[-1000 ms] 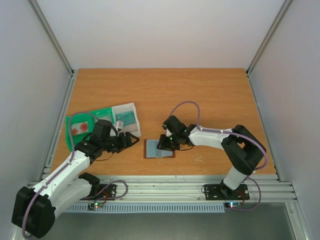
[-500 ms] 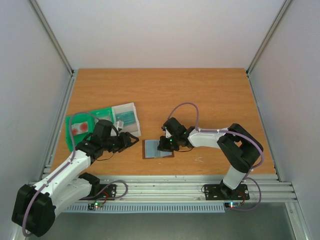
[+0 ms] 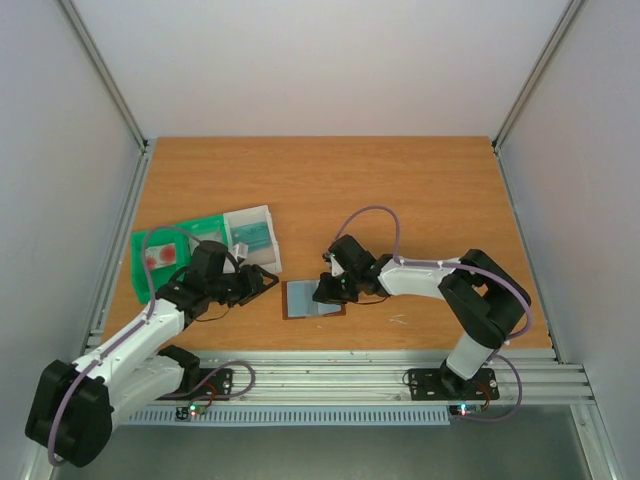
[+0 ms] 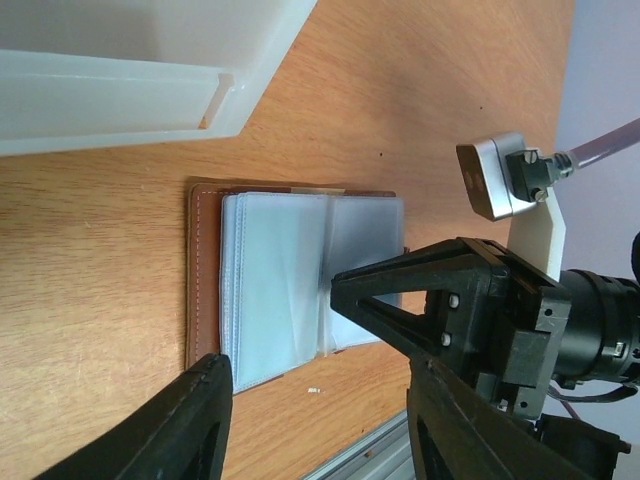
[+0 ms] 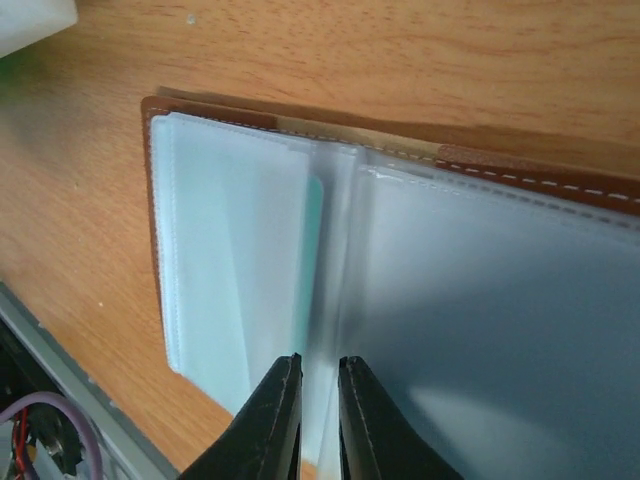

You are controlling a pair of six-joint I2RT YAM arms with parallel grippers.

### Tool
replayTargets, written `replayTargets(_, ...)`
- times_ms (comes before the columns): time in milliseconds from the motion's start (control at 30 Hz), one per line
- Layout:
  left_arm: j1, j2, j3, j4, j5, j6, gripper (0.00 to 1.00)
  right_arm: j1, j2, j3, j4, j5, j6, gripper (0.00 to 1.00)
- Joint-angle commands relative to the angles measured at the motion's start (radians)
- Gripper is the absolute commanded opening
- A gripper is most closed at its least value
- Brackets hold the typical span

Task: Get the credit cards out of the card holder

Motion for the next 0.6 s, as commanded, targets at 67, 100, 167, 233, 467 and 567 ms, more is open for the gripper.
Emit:
replayTargets(67, -0.006, -0.026, -0.041, 0.093, 0.013, -0.025, 0.50, 0.005, -0.027, 0.055, -0.047, -0.012, 0.007, 0.14)
replayTargets(100, -0.006, -0.025, -0.044, 0.097, 0.016, -0.028, 0.50, 0.004, -0.022, 0.059, -0.047, -0.012, 0.008, 0.14)
replayTargets(167, -0.006, -0.022, -0.056, 0.106, 0.013, -0.032, 0.50, 0.005, -0.005, 0.064, -0.043, -0.019, 0.013, 0.15)
replayTargets(233, -0.006, -0.016, -0.065, 0.127, 0.018, -0.042, 0.50, 0.005, 0.019, 0.067, -0.026, -0.034, 0.022, 0.15)
replayTargets(467, -0.006, 0.002, -0.086, 0.166, 0.028, -0.062, 0.50, 0.006, 0.081, 0.086, -0.032, -0.035, 0.022, 0.15)
replayTargets(567, -0.006, 0.009, -0.087, 0.179, 0.036, -0.070, 0.50, 0.006, 0.094, 0.075, -0.030, -0.031, 0.025, 0.12)
